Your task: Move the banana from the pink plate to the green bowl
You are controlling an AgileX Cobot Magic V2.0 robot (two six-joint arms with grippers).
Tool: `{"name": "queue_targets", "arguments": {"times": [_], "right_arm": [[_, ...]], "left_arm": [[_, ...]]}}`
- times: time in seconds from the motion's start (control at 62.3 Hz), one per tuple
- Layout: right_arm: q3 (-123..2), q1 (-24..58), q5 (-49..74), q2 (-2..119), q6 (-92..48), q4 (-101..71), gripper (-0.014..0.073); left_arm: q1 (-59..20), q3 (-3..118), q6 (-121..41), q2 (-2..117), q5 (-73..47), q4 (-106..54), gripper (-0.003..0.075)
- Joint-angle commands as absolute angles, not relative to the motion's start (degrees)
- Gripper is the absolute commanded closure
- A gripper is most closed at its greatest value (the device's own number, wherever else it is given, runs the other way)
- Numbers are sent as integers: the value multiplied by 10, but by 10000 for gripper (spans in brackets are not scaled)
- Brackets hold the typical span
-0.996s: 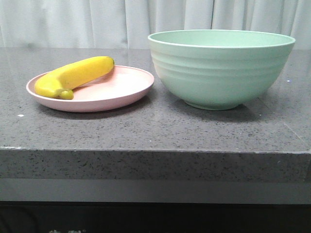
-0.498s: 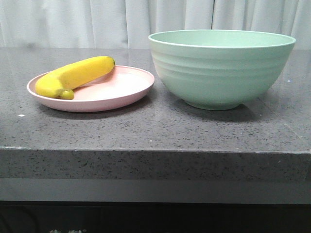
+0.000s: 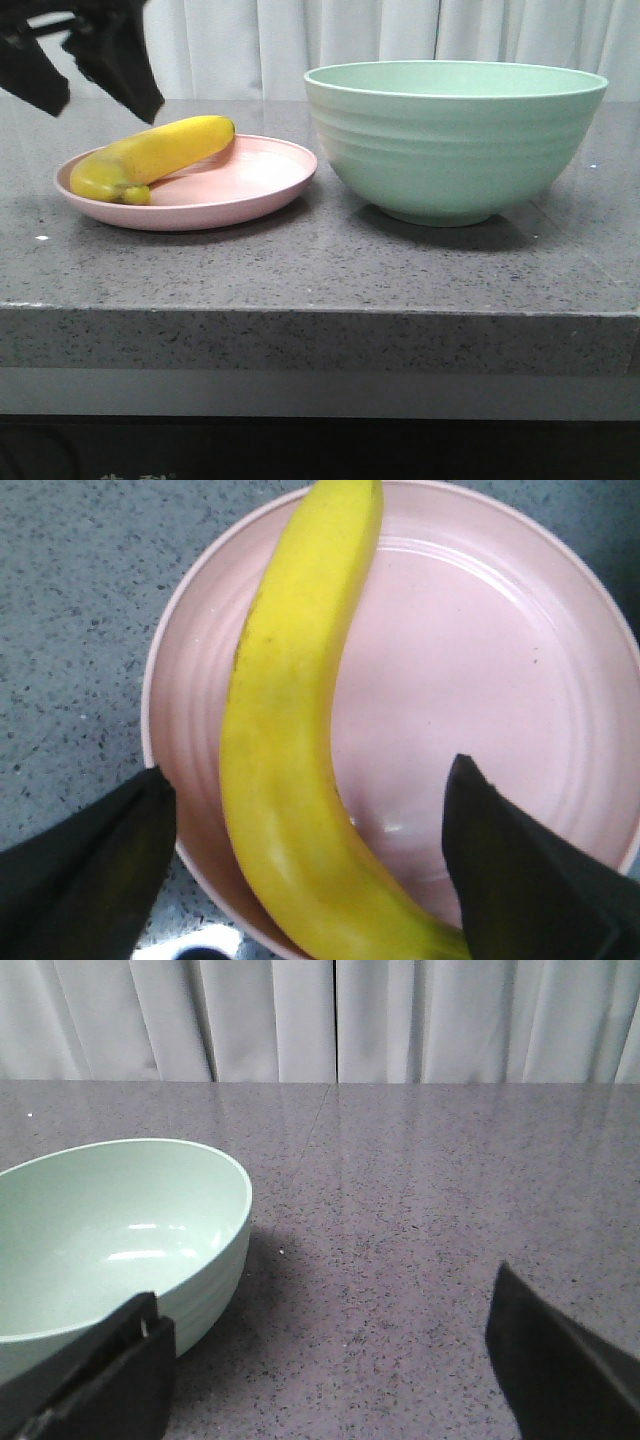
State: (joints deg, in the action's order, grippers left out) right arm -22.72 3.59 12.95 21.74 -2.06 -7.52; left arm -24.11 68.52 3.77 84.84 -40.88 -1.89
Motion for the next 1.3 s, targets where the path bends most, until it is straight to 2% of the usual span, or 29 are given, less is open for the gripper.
{"name": "queue_targets", "arguments": {"times": [0.0, 0.883, 0.964, 1.285], "right_arm": [[-249, 32, 82, 225, -24, -71, -47], [-249, 32, 84, 225, -24, -71, -47], [-249, 32, 84, 225, -24, -71, -47], [-249, 32, 84, 225, -24, -71, -47]], "left_arm": [[-245, 712, 37, 851, -390, -21, 204], [-244, 712, 37, 921, -365, -16, 213], [-244, 712, 37, 921, -363, -15, 255], [-244, 719, 37, 921, -338, -12, 626]]}}
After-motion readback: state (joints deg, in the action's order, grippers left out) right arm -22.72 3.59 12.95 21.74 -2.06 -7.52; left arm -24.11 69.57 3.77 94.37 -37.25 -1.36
